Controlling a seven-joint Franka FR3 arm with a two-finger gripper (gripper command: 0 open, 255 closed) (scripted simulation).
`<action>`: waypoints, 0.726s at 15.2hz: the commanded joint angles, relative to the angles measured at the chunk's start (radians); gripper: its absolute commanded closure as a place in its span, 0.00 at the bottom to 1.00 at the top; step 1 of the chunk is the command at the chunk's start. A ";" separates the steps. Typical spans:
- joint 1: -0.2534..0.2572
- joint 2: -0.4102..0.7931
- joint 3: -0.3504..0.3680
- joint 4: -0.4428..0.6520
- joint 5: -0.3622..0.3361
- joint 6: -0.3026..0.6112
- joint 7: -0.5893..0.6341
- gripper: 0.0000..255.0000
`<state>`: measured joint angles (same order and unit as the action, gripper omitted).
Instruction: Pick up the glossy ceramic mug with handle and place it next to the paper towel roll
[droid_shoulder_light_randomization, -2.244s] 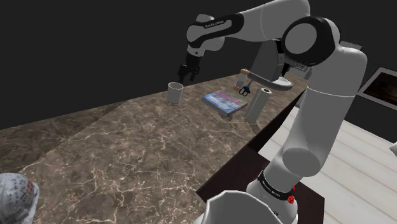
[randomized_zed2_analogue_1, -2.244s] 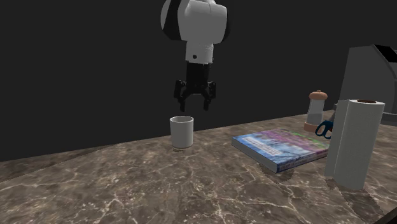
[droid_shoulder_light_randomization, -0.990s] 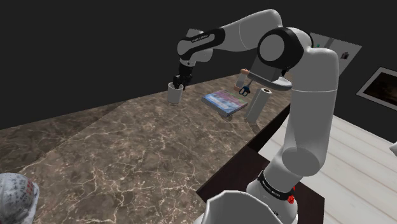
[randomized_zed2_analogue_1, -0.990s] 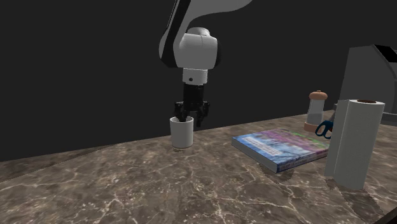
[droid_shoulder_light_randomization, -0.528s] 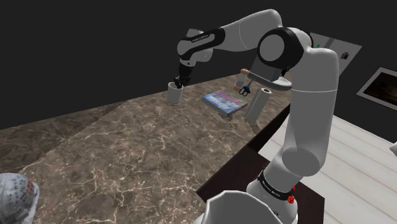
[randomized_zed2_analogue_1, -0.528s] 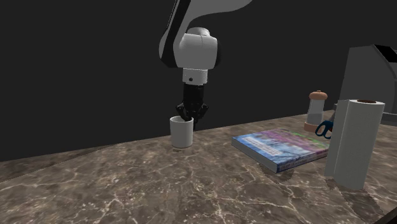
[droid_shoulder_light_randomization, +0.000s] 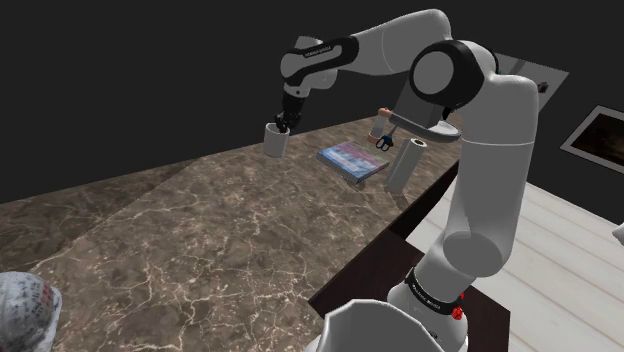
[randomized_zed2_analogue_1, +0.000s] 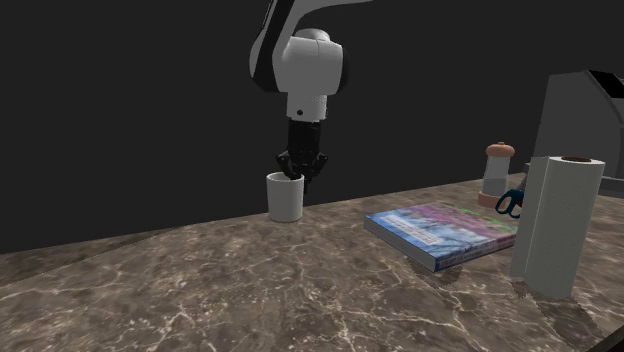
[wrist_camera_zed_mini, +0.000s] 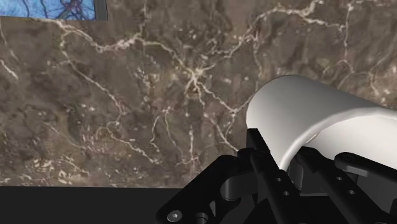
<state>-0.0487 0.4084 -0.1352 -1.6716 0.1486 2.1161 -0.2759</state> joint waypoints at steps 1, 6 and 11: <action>0.000 -0.006 -0.001 0.019 -0.002 -0.025 0.003 1.00; 0.000 -0.027 -0.004 0.057 -0.009 -0.083 0.010 1.00; 0.000 -0.043 -0.005 0.101 -0.014 -0.143 0.017 1.00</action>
<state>-0.0494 0.3672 -0.1406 -1.5814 0.1357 1.9857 -0.2617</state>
